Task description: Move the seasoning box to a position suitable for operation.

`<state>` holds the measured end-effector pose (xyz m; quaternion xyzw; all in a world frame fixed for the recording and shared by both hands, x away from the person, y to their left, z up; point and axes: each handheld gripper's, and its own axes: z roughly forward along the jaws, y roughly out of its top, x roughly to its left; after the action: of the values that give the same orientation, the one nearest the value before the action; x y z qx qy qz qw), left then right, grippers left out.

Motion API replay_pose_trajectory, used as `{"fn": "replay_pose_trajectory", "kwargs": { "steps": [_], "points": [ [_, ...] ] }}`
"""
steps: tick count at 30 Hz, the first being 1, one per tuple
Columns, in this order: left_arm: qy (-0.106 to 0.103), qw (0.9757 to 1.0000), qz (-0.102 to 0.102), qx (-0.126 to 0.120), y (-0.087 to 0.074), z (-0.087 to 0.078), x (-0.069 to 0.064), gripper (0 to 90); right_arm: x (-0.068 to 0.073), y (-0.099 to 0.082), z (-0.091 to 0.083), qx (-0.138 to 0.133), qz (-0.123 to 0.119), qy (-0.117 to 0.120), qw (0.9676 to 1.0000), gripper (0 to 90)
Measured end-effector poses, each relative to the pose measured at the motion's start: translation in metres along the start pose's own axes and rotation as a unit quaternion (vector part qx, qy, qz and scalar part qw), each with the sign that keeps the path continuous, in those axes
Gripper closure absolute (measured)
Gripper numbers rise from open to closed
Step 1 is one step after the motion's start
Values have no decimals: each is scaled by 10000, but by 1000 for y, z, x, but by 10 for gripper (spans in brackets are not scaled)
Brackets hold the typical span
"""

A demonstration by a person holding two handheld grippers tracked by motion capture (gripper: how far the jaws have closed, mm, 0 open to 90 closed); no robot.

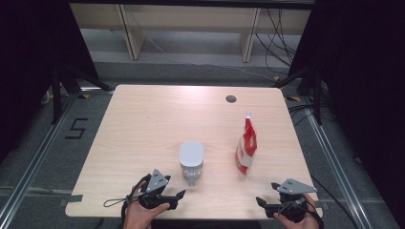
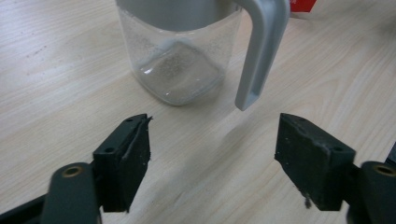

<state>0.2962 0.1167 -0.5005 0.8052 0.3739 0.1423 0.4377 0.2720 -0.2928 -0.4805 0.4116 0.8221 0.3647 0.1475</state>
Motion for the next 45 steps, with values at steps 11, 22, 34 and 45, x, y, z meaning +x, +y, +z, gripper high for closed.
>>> {"fn": "replay_pose_trajectory", "kwargs": {
  "steps": [11, 22, 34, 45],
  "points": [
    [23, 9997, 185, -171, 13, 17, -17, 389, 0, -1, 0, -32, -42, -115, 9999, 225],
    [-49, 9995, 170, -275, 24, 28, -17, 467, 0, 0, 0, -33, -45, -118, 9999, 225],
    [-116, 9957, 911, -147, 27, 32, -18, 692, 0, -1, 1, -27, -72, -94, 9999, 227],
    [-21, 9985, 546, -60, 14, 4, 16, 679, 0, 0, 1, -58, -144, -100, 9998, 227]
  ]
}}
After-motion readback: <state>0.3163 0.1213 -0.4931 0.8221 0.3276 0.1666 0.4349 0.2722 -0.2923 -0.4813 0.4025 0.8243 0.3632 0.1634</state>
